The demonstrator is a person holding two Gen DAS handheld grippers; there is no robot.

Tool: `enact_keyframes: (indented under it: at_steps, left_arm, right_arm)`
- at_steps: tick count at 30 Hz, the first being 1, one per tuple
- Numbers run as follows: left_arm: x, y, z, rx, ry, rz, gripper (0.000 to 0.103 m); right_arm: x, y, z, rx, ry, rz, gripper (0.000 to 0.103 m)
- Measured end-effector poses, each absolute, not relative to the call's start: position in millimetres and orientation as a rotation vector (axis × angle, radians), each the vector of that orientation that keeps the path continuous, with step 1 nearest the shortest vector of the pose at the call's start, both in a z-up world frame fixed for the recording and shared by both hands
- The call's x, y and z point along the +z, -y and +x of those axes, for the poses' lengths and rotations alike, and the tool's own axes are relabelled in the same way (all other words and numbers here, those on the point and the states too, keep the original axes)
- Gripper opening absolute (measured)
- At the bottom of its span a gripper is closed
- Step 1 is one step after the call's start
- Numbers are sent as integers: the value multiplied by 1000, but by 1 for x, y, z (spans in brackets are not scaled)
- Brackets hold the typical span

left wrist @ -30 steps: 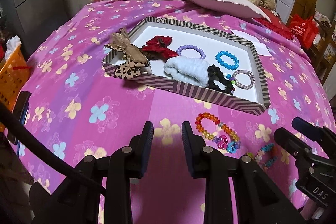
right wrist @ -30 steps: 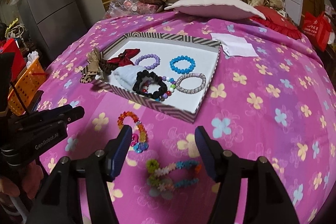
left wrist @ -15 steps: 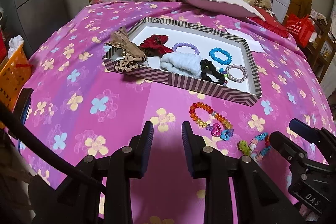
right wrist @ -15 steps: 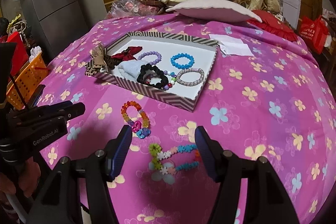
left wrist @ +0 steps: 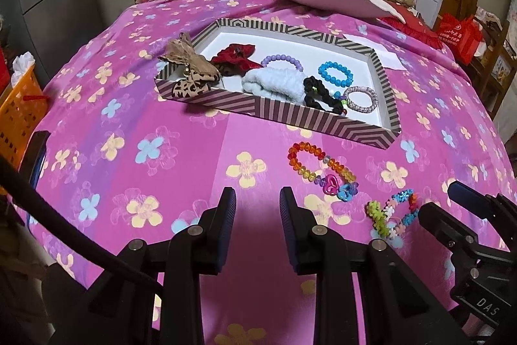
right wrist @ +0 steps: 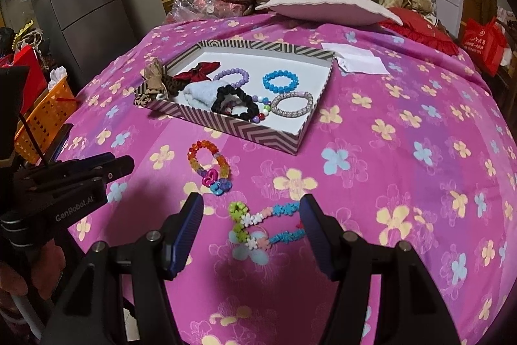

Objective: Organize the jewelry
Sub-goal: 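Approach the orange crystal bracelet and multicolor flower bracelet with both tools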

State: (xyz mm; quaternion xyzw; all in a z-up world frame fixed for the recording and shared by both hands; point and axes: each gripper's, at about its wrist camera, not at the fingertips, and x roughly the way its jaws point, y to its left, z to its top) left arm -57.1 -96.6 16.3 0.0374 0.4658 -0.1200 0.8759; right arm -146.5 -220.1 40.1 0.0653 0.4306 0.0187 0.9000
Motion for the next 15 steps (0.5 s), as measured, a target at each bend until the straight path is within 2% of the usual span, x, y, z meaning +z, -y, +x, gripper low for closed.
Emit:
enact_keyframes:
  at_steps: [15]
  left_arm:
    - [1,89,-49,-255,-1037,18,49]
  right_arm:
    - [20,247,-148,-31,-938,165,65]
